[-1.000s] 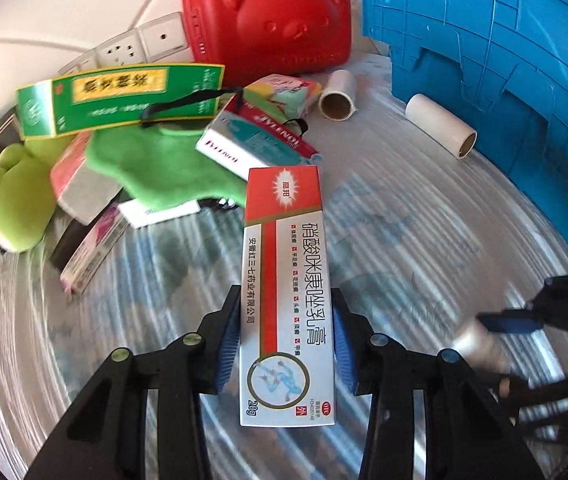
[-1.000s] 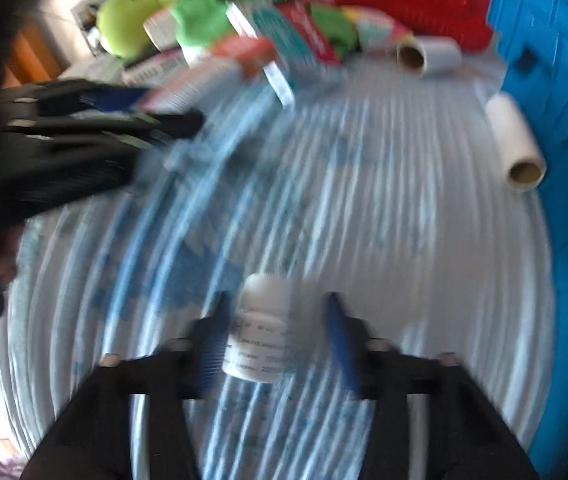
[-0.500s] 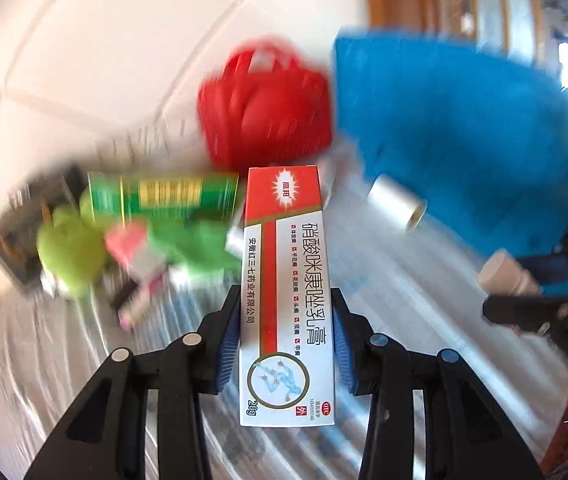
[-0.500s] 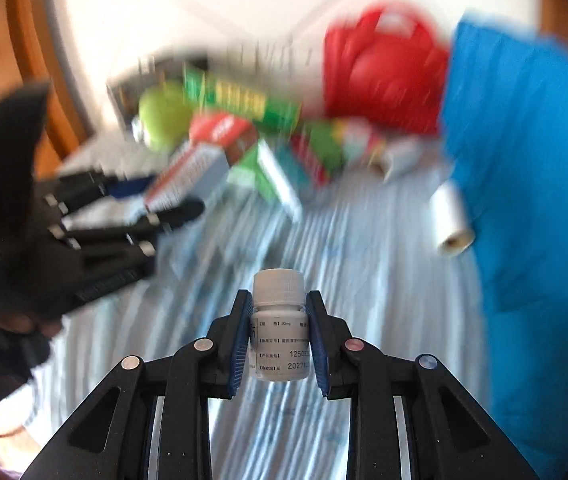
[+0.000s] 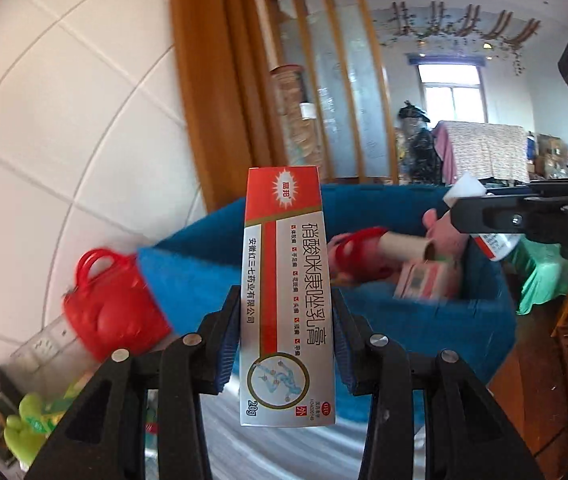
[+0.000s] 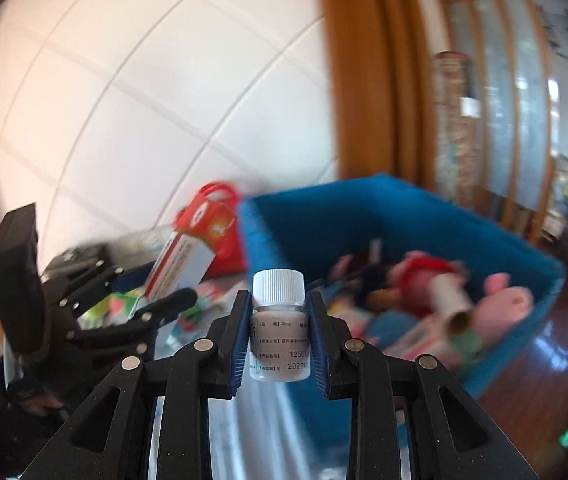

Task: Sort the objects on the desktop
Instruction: 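Carry the ointment box and pill bottle over the blue crate and release both, then move both tools back toward the remaining items on the bed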

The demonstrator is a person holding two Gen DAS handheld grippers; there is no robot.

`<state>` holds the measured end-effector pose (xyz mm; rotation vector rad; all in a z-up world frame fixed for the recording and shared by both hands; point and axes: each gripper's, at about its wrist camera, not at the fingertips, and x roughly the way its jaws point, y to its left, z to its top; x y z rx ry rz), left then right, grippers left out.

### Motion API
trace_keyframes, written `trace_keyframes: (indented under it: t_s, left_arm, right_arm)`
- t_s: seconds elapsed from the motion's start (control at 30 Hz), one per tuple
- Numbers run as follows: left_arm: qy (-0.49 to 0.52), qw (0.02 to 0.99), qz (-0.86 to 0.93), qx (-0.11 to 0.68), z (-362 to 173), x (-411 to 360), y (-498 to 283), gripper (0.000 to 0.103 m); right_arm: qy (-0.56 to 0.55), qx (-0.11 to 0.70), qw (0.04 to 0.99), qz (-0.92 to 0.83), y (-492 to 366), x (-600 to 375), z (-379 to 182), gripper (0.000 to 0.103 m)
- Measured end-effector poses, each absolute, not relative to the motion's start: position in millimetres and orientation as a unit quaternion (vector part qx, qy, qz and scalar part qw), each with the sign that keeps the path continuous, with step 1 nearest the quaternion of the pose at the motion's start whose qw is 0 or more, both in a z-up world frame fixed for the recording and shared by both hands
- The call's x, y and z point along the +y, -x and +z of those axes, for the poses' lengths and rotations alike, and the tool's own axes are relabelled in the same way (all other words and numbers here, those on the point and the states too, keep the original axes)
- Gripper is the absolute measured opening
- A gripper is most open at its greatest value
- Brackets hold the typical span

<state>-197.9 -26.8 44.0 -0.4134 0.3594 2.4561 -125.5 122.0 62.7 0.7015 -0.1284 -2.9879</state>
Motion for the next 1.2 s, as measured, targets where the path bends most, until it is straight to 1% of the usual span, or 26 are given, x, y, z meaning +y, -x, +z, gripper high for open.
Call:
trace_keyframes:
  t_s: [0.07, 0.2, 0.23, 0.27, 0.3, 0.33, 0.37, 0.43, 0.63, 0.8, 0.9, 1.03, 1.13, 1.2]
  left_arm:
    - [0.156, 0.319, 0.925, 0.131, 51, -1, 210, 0.040]
    - [0.161, 0.301, 0.930, 0.132, 63, 53, 242, 0.041]
    - [0.166, 0.291, 0.933, 0.132, 66, 65, 251, 0.042]
    - [0.170, 0.281, 0.936, 0.128, 71, 75, 261, 0.044]
    - [0.169, 0.274, 0.939, 0.122, 75, 78, 262, 0.047]
    - [0.168, 0.262, 0.943, 0.115, 78, 79, 267, 0.057]
    - [0.167, 0.250, 0.948, 0.106, 82, 80, 271, 0.070]
    - [0.158, 0.232, 0.955, 0.092, 87, 80, 273, 0.080]
    - [0.148, 0.188, 0.968, 0.079, 89, 69, 277, 0.080]
    - [0.162, 0.168, 0.970, 0.067, 73, 39, 261, 0.080]
    - [0.171, 0.148, 0.972, 0.066, 53, 11, 242, 0.080]
    - [0.180, 0.109, 0.974, 0.079, 19, -38, 214, 0.080]
    - [0.211, 0.084, 0.970, 0.085, -9, -80, 199, 0.080]
    - [0.231, 0.063, 0.968, 0.080, -27, -113, 190, 0.080]
  right_arm:
    - [-0.226, -0.047, 0.017, -0.973, 134, 148, 68, 0.027]
    - [-0.218, -0.057, -0.002, -0.974, 155, 197, 79, 0.028]
    - [-0.221, -0.059, -0.005, -0.973, 162, 209, 80, 0.031]
    - [-0.224, -0.065, -0.009, -0.973, 174, 222, 82, 0.045]
    - [-0.221, -0.069, -0.016, -0.973, 179, 232, 85, 0.056]
    - [-0.218, -0.071, -0.022, -0.973, 182, 237, 88, 0.071]
    - [-0.211, -0.073, -0.026, -0.974, 184, 245, 91, 0.071]
    - [-0.198, -0.073, -0.021, -0.977, 186, 254, 95, 0.071]
    - [-0.187, -0.080, 0.012, -0.979, 188, 262, 95, 0.073]
    - [-0.198, -0.094, 0.040, -0.975, 179, 248, 86, 0.075]
    - [-0.212, -0.104, 0.059, -0.970, 163, 232, 76, 0.077]
    - [-0.233, -0.105, 0.083, -0.963, 146, 201, 63, 0.077]
    - [-0.239, -0.094, 0.102, -0.961, 136, 168, 56, 0.078]
    - [-0.233, -0.089, 0.120, -0.961, 129, 141, 54, 0.081]
